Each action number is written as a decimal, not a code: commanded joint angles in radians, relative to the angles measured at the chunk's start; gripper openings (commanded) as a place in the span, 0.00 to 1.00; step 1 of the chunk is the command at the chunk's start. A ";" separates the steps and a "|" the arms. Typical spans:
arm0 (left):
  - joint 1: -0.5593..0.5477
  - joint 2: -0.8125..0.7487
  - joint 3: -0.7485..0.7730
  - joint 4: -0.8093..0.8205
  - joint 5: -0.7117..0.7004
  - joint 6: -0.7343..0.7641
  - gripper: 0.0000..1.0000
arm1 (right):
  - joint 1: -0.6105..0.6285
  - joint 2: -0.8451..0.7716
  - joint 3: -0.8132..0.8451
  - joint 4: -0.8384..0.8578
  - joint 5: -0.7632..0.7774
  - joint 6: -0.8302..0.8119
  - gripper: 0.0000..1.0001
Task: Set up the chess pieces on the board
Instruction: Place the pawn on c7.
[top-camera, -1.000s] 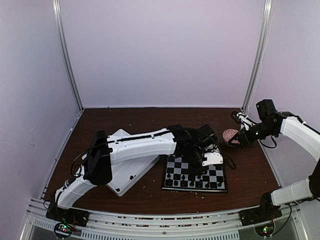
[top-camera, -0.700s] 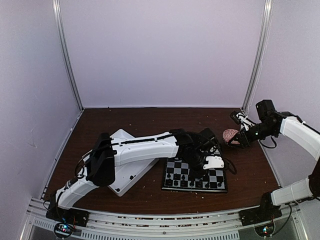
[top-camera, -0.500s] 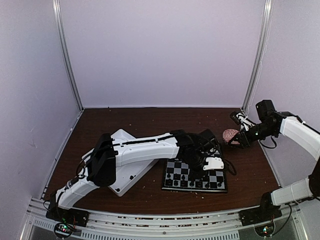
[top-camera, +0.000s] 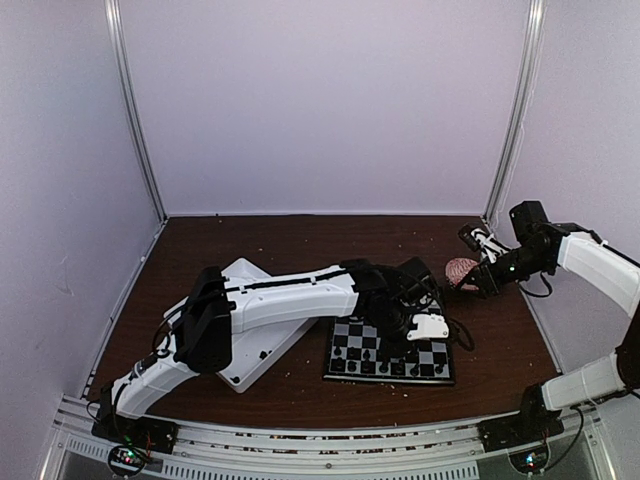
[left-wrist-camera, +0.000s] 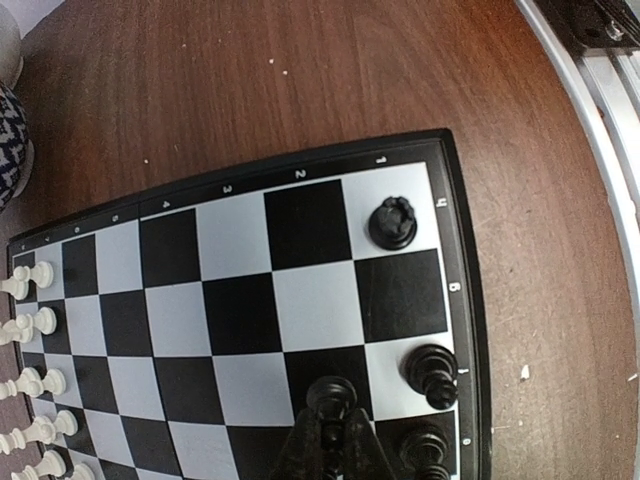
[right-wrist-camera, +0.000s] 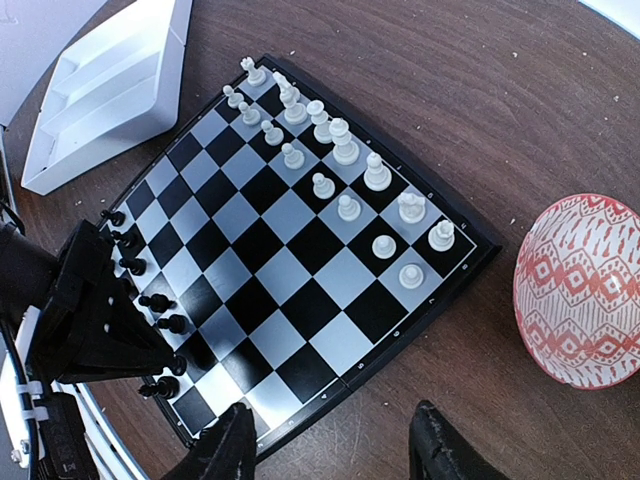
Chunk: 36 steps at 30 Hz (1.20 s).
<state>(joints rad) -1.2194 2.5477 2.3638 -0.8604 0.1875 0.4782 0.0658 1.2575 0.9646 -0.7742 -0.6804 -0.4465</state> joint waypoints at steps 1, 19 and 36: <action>-0.006 0.026 0.028 0.036 0.028 0.020 0.05 | -0.004 0.006 0.029 -0.017 -0.013 -0.016 0.53; 0.003 0.045 0.043 0.037 0.024 -0.002 0.06 | -0.004 0.018 0.037 -0.031 -0.016 -0.034 0.52; 0.003 0.017 0.013 0.031 -0.010 -0.021 0.05 | -0.004 0.026 0.038 -0.036 -0.019 -0.041 0.52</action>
<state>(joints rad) -1.2194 2.5797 2.3787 -0.8543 0.1936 0.4721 0.0658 1.2758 0.9756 -0.7967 -0.6807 -0.4759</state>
